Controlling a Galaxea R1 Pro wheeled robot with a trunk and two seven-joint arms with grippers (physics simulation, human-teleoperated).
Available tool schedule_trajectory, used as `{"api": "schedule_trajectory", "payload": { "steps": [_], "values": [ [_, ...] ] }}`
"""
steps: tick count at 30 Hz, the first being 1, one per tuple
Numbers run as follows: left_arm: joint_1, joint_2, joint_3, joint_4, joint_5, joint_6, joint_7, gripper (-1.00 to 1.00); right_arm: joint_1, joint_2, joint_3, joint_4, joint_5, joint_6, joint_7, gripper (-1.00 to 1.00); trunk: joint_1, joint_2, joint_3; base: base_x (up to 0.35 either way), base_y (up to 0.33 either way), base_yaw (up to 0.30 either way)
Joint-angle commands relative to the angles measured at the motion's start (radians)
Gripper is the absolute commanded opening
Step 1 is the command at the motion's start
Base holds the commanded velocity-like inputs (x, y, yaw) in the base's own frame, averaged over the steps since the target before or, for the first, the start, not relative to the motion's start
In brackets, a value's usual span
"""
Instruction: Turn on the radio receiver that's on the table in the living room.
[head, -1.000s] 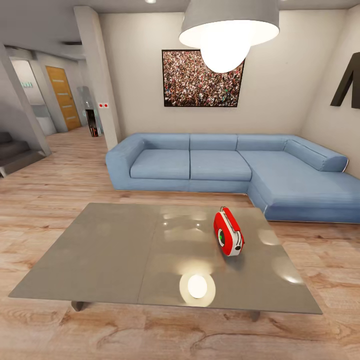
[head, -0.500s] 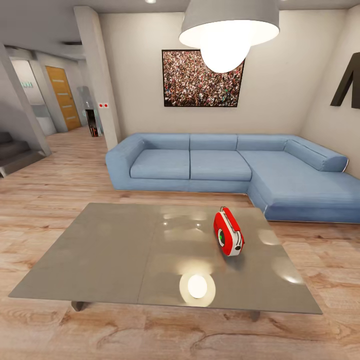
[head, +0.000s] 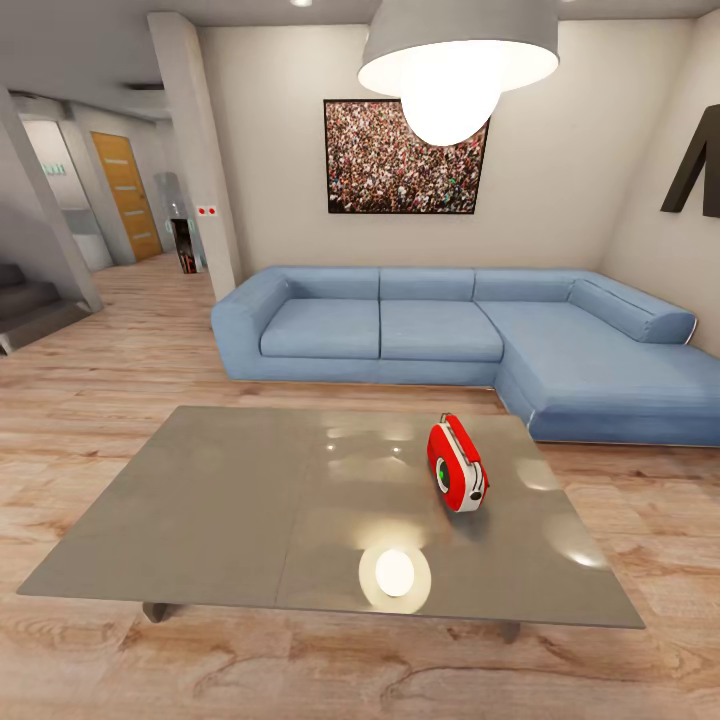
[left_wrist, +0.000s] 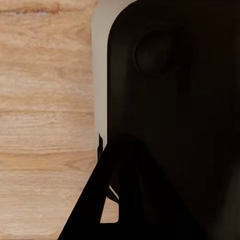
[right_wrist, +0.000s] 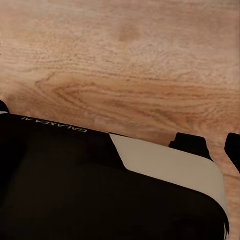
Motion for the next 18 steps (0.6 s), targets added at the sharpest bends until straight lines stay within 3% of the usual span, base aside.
{"api": "schedule_trajectory", "payload": {
  "steps": [1, 18],
  "values": [
    [0.000, 0.000, 0.000, 0.000, 0.000, 0.000, 0.000, -1.00, 0.000, 0.000, 0.000, 0.000, 0.000, 0.000, 0.000, 1.00, 0.000, 0.000, 0.000, 0.000, 0.000, 0.000],
    [0.000, 0.000, 0.000, 0.000, 0.000, 0.000, 0.000, -1.00, 0.000, -0.003, 0.000, 0.000, 0.000, 0.000, 0.001, 1.00, 0.000, 0.000, 0.000, 0.000, 0.000, 0.000]
  ]
}}
